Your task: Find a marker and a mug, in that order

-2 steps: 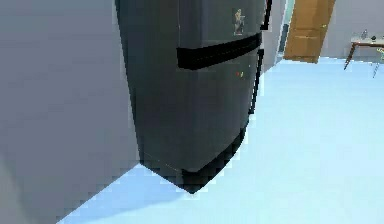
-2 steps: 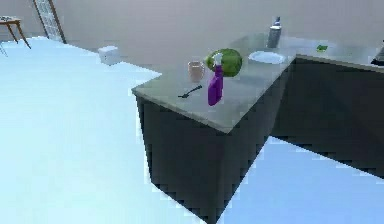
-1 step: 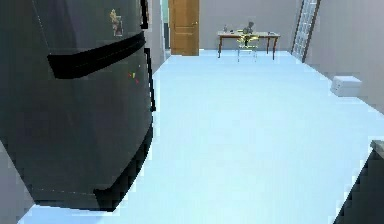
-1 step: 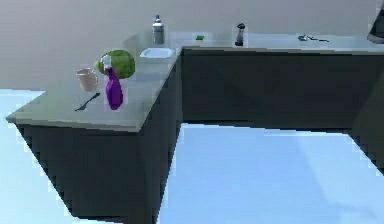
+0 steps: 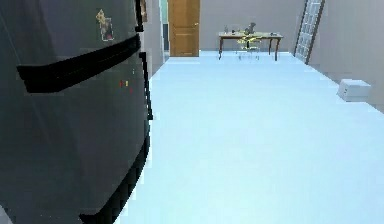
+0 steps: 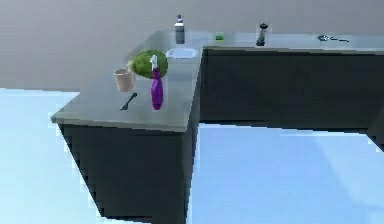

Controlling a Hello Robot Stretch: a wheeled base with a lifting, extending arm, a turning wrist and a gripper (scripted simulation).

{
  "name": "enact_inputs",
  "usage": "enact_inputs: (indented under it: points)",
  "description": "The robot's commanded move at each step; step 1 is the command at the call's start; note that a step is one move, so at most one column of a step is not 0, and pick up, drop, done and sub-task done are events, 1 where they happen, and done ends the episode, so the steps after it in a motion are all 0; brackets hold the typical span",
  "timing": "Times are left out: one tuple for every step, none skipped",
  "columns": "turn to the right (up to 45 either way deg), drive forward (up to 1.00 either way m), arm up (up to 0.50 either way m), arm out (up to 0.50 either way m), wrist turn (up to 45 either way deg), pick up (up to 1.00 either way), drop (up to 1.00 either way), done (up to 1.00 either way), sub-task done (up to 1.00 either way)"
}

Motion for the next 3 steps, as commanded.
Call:
enact_inputs:
  points:
    - [6.0, 0.0, 0.0, 0.0, 0.0, 0.0, 0.0, 0.0, 0.0]
    - [0.0, 1.0, 0.0, 0.0, 0.0, 0.0, 0.0, 0.0, 0.0]
    - [0.0, 1.0, 0.0, 0.0, 0.0, 0.0, 0.0, 0.0, 0.0]
